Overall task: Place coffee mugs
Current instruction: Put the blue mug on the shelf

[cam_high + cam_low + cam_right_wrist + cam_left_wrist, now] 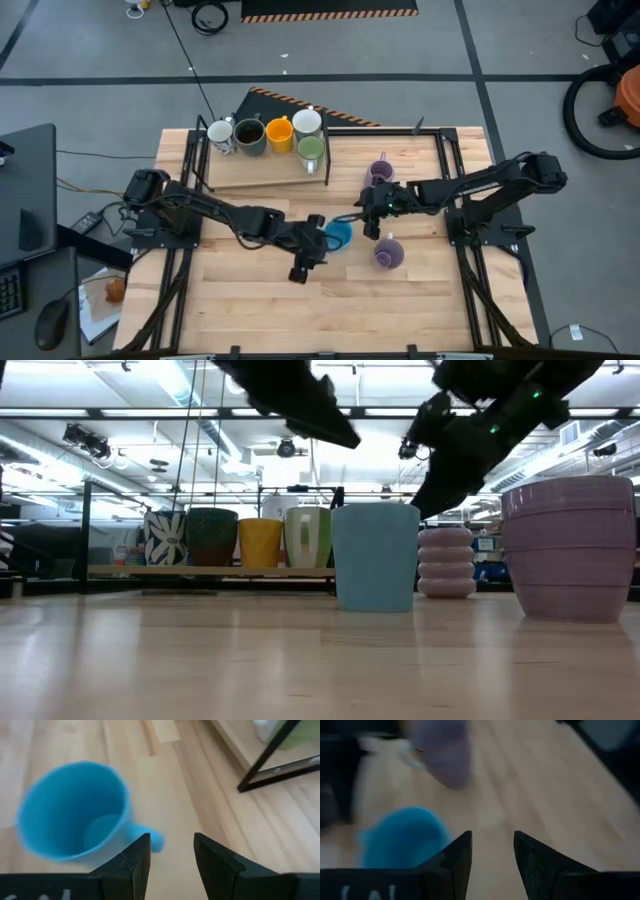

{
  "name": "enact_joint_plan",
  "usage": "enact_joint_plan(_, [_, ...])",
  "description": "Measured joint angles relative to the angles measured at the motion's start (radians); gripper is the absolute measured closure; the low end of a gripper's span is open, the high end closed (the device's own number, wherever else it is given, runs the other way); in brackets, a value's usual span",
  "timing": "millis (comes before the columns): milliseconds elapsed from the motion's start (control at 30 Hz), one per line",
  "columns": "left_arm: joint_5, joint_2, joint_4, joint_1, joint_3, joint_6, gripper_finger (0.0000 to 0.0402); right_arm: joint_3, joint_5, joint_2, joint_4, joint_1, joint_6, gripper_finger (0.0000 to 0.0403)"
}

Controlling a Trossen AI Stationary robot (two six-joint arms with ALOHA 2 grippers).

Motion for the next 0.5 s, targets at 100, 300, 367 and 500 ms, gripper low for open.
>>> enact_joint_plan(100, [0.072,0.0,-0.028,-0.014,-0.002,-0.03,0.0249,0.0,0.002,0.035,0.041,-0.021,-0.015,0.0245])
enact_joint_plan(300, [0.077,0.0,-0.034,-0.04,-0.003,-0.079,0.0249,0.034,0.015,0.08,0.04,-0.05,-0.068,0.0245])
enact_joint_plan(367, [0.067,0.0,-0.03,-0.041,-0.002,-0.1,0.0249,0.061,-0.002,0.09,0.016,-0.056,-0.09,0.0245])
enact_joint_plan(500, [0.06,0.015,-0.011,-0.038,-0.003,-0.148,0.0249,0.107,-0.033,0.13,-0.019,-0.075,-0.152,0.0245])
